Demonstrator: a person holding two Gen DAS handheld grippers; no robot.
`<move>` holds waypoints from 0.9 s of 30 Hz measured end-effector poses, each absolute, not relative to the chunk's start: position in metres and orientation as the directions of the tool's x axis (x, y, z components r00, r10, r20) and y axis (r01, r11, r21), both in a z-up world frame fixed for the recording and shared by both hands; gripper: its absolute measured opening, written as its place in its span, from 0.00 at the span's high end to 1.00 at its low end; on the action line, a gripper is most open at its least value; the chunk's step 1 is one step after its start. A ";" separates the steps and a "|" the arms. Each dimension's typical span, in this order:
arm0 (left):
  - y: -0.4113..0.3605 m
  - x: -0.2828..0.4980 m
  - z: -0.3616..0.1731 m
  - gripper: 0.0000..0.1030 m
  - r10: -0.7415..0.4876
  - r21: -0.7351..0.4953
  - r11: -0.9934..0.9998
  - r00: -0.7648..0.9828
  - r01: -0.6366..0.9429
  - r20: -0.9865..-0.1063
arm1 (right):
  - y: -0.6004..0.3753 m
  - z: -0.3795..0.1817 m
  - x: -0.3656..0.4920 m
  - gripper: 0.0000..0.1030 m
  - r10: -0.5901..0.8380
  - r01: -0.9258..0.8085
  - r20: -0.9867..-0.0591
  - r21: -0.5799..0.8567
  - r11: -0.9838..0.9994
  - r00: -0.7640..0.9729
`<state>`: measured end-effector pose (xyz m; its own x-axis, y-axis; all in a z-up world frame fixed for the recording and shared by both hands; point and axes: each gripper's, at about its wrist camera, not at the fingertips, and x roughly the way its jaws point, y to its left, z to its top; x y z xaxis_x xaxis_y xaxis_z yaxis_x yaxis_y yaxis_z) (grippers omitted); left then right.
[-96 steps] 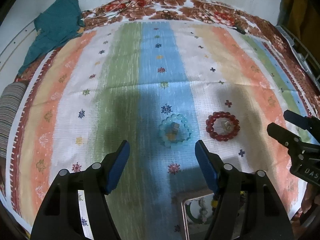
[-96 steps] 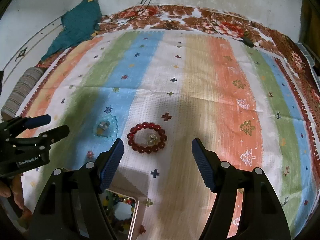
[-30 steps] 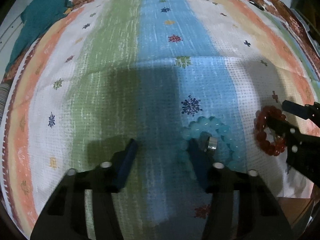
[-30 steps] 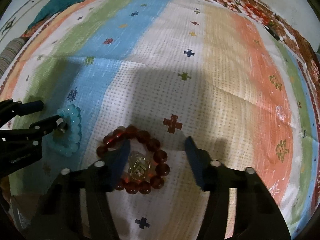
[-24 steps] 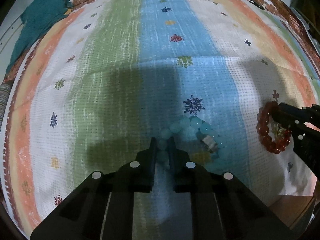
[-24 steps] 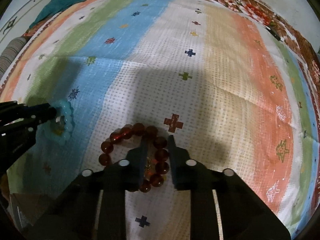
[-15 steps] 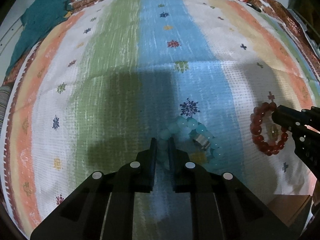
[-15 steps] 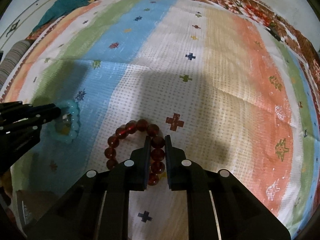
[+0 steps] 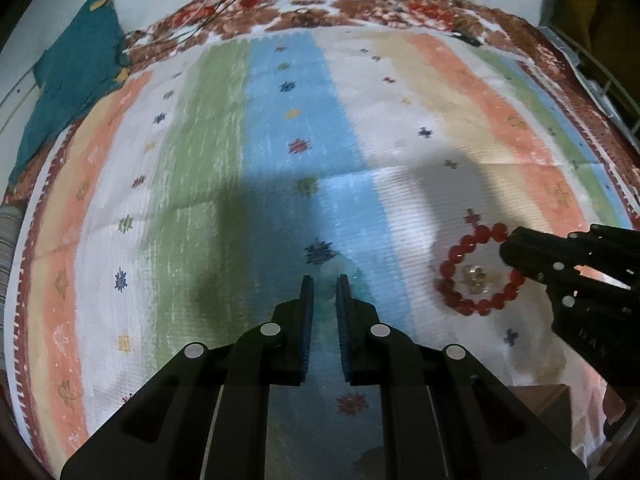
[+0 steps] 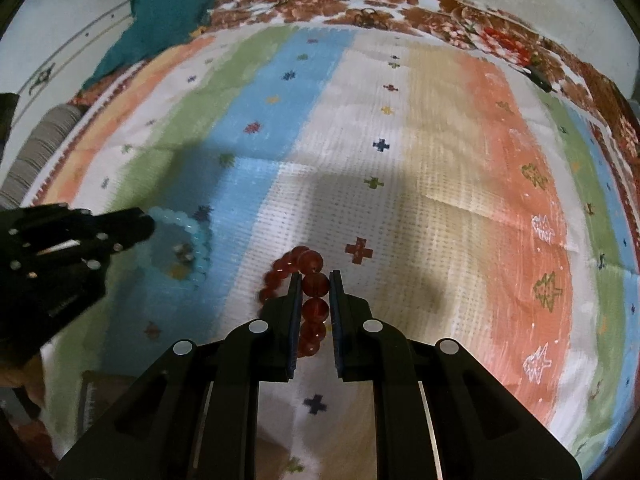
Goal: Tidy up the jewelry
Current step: 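Lift the aqua bracelet with the left tool while the right tool carries the red bracelet over the tin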
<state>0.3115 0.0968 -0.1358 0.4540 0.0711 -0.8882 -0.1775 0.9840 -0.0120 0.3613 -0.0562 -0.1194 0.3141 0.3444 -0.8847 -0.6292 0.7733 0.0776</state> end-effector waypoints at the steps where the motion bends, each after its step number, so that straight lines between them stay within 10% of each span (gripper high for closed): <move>1: 0.094 0.310 -0.132 0.90 0.068 -0.014 0.985 0.461 -0.174 -0.885 | -0.057 -0.116 0.360 0.86 0.352 -0.630 -0.882 0.084 0.772 0.314; 27: 0.075 0.268 -0.068 0.89 0.035 -0.052 0.990 0.576 -0.133 -0.817 | -0.077 -0.063 0.314 0.86 0.428 -0.645 -0.806 0.076 0.760 0.409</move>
<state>0.2682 0.0754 -0.0682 0.5758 0.0347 -0.8168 -0.1330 0.9898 -0.0518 0.3143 -0.0771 -0.0633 0.4092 0.4278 -0.8059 -0.6452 0.7602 0.0759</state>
